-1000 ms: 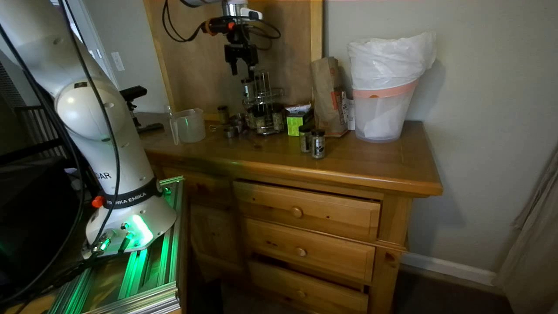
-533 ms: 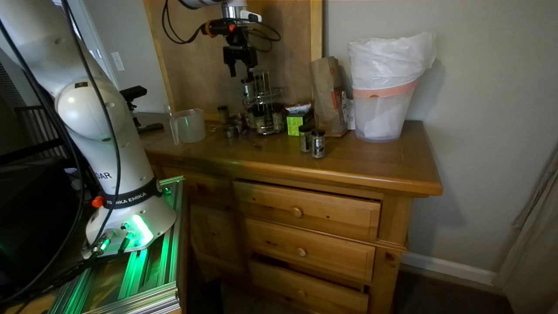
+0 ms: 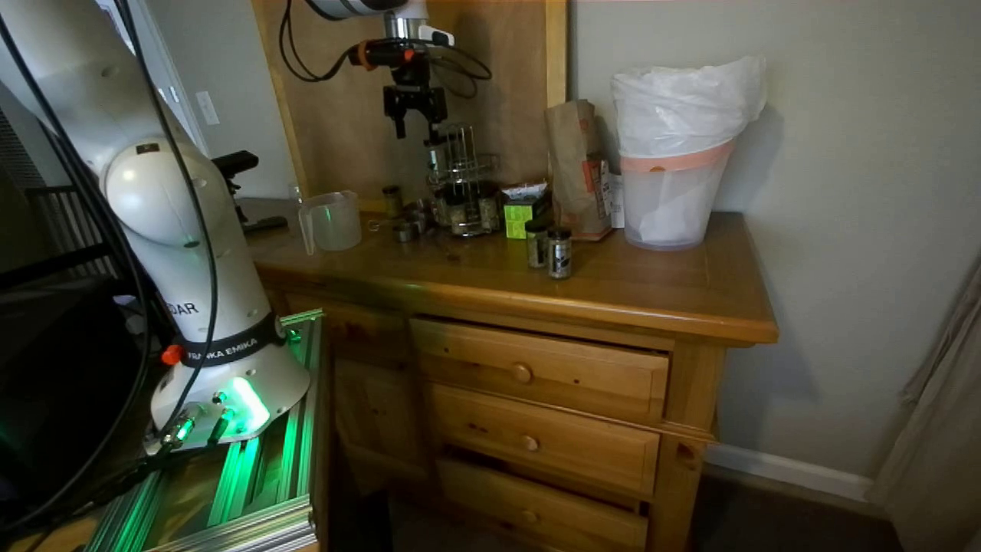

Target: Remove a spice bottle from the spice rack and place it next to the spice bottles on the table

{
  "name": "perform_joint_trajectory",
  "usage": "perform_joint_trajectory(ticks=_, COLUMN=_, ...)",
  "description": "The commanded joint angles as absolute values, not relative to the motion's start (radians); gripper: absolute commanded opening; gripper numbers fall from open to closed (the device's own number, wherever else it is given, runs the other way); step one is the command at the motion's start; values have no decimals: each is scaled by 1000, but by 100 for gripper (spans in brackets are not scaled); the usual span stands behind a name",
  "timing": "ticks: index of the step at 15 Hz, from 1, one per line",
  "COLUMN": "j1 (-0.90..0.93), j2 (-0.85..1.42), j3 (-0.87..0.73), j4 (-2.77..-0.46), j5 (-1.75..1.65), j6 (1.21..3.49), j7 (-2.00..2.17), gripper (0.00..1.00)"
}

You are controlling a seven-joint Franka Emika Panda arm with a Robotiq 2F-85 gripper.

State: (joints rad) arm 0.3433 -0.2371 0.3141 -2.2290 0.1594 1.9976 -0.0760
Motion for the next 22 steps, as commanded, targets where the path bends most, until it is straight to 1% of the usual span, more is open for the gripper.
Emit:
perform_joint_trajectory(ticks=1, j1=359, j2=-204, j3=314, j4=-2202, j5=192, j6=2028, j7=-132, gripper=100)
perform_joint_trajectory(ticks=9, j1=363, j2=-105, j3=344, j4=-2182, j5=162, j6=2170, j7=-88, gripper=100)
perform_joint_trajectory(ticks=16, j1=365, j2=-46, j3=359, j4=-2158, j5=140, j6=2223, j7=-94, gripper=100)
perform_joint_trajectory(ticks=20, j1=364, j2=-35, j3=364, j4=-2143, j5=100, j6=2212, j7=-71, gripper=100)
perform_joint_trajectory(ticks=22, j1=362, j2=-37, j3=364, j4=-2142, j5=76, j6=2211, j7=-60, gripper=98)
